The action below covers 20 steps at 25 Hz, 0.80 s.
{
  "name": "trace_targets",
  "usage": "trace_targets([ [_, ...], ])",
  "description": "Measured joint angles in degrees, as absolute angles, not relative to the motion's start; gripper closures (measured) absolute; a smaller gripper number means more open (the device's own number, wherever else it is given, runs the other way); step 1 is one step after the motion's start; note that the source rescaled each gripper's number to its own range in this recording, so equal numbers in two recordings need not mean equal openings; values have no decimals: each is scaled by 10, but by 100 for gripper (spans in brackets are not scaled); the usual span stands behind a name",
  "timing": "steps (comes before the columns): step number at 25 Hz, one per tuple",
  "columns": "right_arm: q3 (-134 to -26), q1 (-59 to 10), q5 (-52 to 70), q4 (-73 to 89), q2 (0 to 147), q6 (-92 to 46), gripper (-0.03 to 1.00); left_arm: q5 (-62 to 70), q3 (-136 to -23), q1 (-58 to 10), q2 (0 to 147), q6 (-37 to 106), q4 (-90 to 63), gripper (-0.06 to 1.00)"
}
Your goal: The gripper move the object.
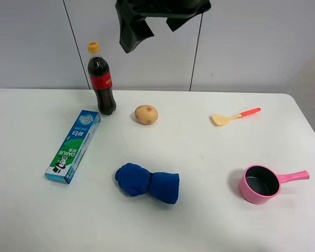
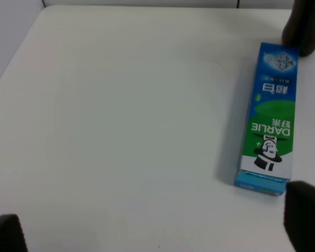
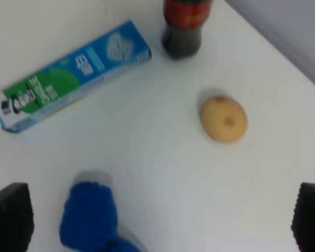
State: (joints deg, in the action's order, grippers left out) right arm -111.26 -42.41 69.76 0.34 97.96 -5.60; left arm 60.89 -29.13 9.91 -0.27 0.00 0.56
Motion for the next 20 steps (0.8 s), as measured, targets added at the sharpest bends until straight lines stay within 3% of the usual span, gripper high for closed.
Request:
trace_targets([
  [6, -951, -362, 698, 3, 873, -23, -3, 609, -291, 99, -3, 0, 6, -6],
  [20, -650, -44, 700, 7, 538, -4, -3, 609, -291, 99, -3, 0, 6, -6],
])
